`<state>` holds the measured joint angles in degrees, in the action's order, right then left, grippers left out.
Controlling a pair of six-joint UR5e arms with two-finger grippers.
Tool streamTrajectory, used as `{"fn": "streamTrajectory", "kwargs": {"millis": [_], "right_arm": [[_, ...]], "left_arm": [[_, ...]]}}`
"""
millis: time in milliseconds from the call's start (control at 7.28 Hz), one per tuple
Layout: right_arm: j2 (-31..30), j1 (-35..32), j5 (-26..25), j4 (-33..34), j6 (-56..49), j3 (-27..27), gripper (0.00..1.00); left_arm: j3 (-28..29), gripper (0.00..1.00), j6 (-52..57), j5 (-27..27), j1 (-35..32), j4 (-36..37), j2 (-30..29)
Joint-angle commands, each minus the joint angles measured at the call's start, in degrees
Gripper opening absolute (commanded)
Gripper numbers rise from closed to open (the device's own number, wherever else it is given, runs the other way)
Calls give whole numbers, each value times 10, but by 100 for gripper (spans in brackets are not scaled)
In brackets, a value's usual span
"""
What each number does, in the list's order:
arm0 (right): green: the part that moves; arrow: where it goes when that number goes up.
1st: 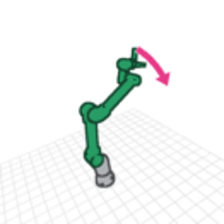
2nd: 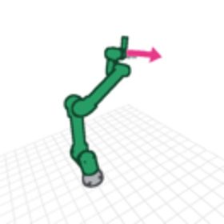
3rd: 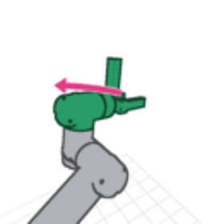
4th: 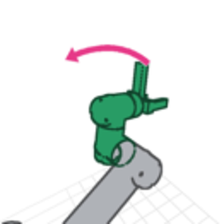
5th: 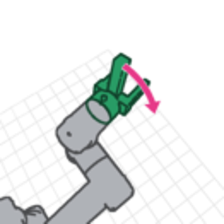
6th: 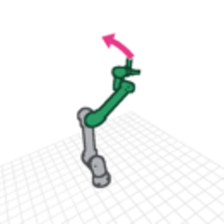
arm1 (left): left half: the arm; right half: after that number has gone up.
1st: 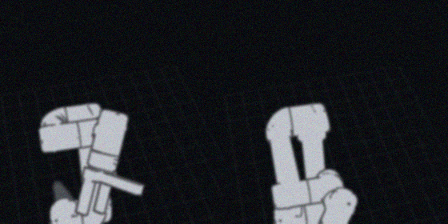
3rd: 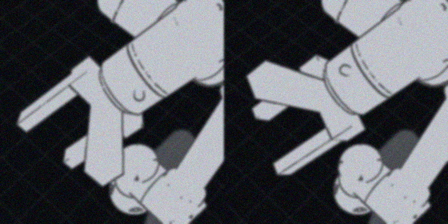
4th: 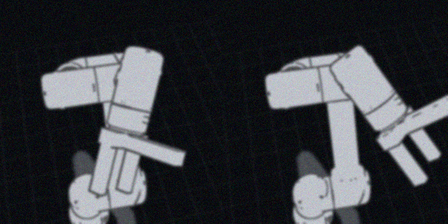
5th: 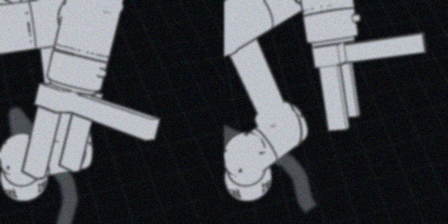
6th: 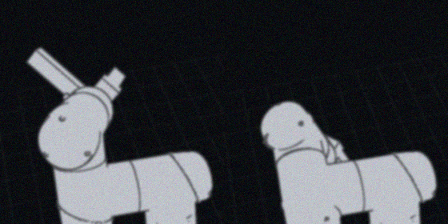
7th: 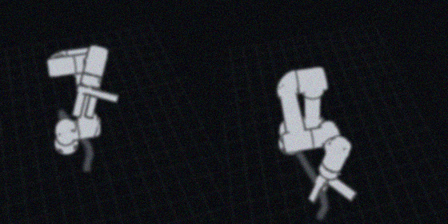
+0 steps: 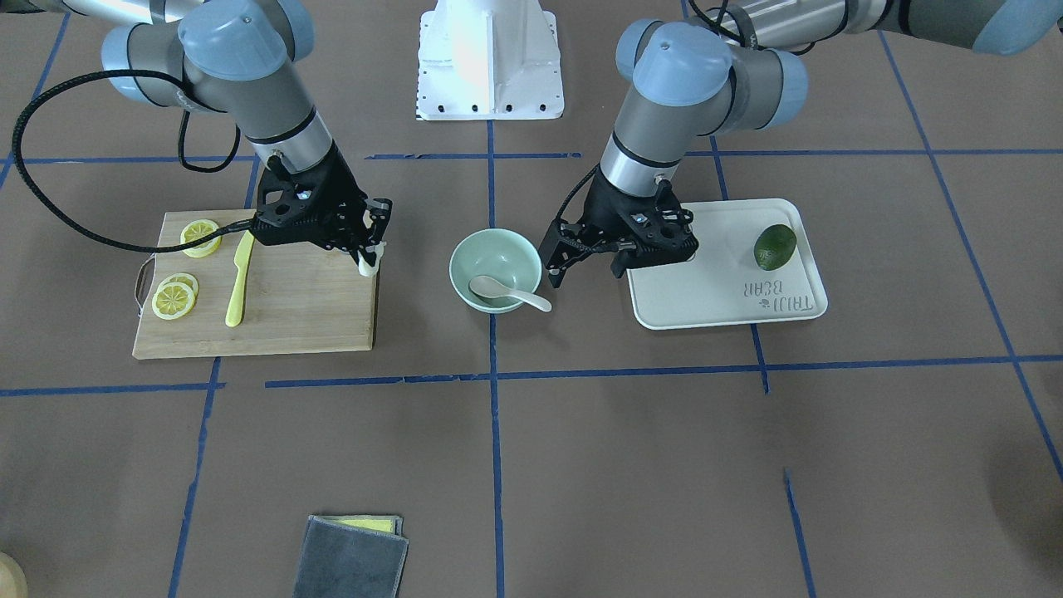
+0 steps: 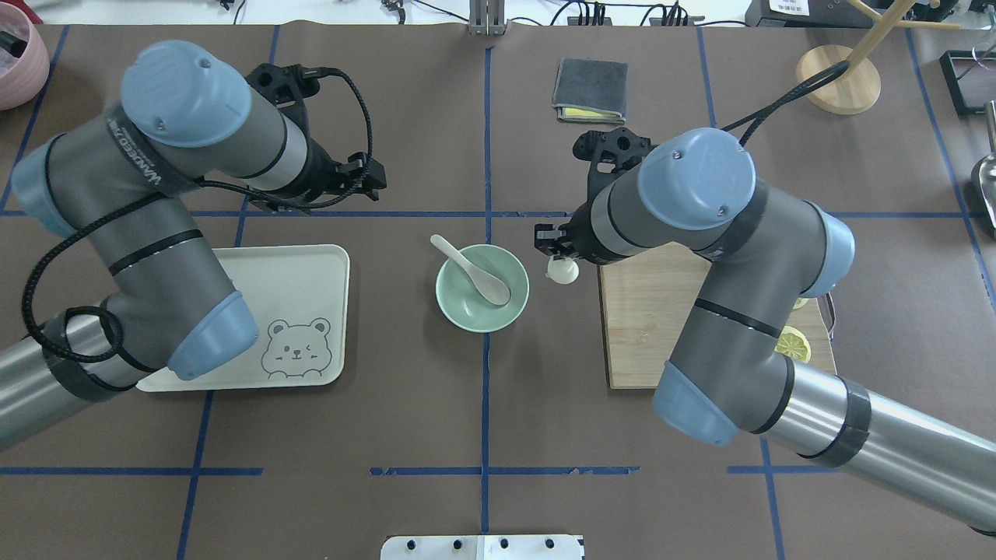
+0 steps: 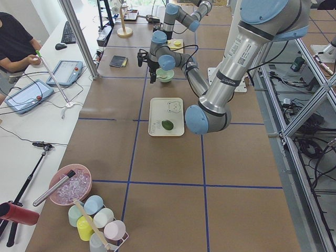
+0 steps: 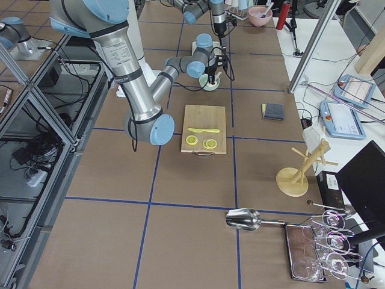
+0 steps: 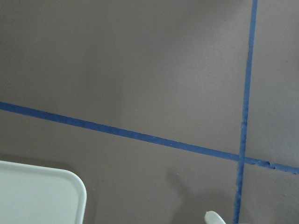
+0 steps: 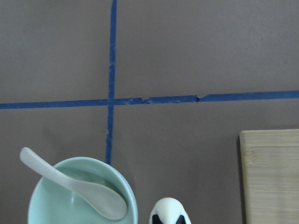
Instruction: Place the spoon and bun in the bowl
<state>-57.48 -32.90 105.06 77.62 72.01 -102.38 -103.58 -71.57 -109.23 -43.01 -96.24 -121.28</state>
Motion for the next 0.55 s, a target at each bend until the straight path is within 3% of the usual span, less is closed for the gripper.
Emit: {"fn": "streamTrajectory", "kwargs": {"millis": [0,275,412], "right_arm": [[43,40,-54,-1,12,31,0],[75,47,-58,-2,10,75,0],[79,46,-59,-11,11,80,55]], "left_arm": [[-23,100,83,0,-45,37,20],[-35,100,191,-1,-98,105,21],[-49,100,234,-1,-128,116,43]]}}
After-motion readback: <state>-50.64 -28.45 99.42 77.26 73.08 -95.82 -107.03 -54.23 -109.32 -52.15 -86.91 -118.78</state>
